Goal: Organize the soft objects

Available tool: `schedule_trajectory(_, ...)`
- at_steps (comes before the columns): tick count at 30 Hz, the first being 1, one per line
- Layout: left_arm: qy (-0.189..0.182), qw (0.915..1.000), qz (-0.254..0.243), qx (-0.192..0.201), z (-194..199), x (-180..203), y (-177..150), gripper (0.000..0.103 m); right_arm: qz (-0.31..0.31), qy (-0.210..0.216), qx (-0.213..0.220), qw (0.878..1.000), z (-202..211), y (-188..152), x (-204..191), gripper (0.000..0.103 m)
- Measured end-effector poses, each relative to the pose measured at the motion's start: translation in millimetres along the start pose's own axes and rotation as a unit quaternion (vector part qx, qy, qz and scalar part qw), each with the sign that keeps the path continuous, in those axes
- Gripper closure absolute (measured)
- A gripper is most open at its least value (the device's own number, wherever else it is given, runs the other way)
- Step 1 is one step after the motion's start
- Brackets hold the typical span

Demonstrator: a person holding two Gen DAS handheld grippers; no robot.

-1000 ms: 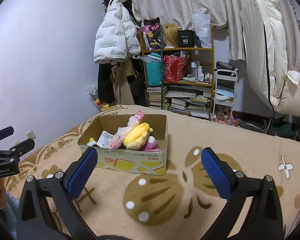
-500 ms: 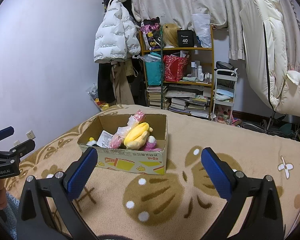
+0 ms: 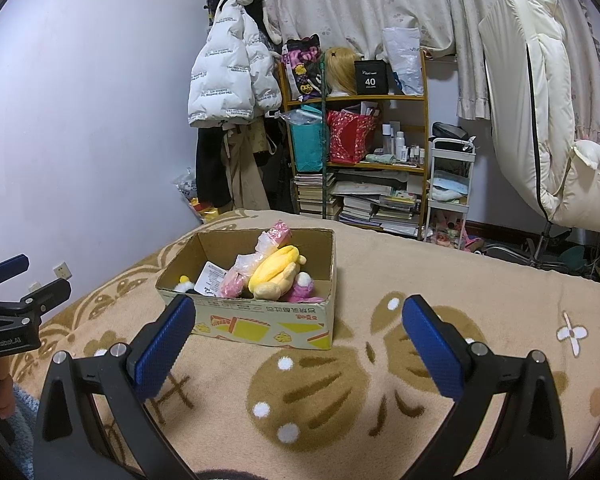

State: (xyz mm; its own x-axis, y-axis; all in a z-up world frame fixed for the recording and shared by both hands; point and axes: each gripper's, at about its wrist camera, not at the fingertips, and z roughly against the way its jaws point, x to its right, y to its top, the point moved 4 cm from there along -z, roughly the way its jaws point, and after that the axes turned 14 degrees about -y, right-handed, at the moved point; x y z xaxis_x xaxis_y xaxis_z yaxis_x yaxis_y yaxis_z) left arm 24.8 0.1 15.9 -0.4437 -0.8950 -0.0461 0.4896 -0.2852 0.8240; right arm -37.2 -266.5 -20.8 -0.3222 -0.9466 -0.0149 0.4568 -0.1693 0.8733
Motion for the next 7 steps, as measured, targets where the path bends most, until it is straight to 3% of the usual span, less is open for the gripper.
schedule_trajectory(7,0.000,1.0000,0.002,0.000,-0.1,1.5,-0.5,0.001,0.001,0.000,0.000,1.000,0.2,-0.4,0.7,0.000)
